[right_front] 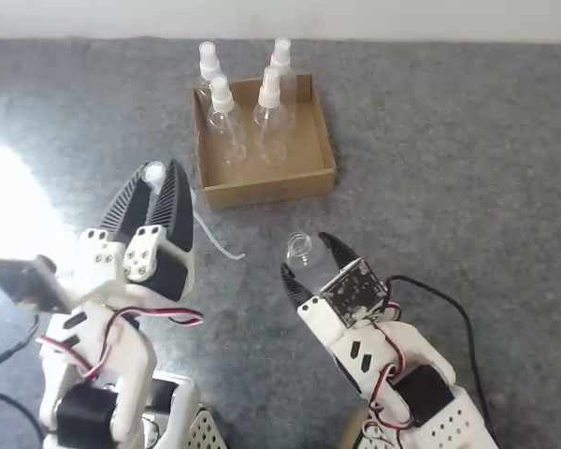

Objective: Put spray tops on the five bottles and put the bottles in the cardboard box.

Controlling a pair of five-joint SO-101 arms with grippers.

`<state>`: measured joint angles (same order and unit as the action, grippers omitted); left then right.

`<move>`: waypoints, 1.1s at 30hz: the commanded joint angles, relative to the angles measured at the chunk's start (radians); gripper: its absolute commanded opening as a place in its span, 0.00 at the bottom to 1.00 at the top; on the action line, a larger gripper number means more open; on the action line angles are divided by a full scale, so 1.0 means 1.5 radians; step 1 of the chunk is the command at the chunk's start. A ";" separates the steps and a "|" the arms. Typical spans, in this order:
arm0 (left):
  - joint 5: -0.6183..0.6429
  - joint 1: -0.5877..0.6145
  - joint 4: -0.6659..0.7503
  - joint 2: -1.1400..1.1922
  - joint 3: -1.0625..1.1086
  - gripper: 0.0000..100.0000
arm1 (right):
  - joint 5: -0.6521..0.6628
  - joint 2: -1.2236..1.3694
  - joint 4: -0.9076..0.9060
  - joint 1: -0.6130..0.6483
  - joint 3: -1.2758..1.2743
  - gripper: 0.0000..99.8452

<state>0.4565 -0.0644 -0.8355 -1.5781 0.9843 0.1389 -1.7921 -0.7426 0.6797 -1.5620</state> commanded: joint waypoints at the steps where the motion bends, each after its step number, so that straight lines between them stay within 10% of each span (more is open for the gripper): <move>1: 0.025 0.003 0.017 -0.029 -0.005 0.01 | -0.007 -0.014 -0.008 0.035 0.003 0.12; 33: 0.026 -0.065 0.012 -0.162 0.040 0.01 | 0.078 -0.007 0.116 0.115 -0.081 0.11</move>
<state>0.4826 -0.1580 -0.8355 -1.8036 1.0564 0.2309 -1.7921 -0.5831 0.8439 -1.6617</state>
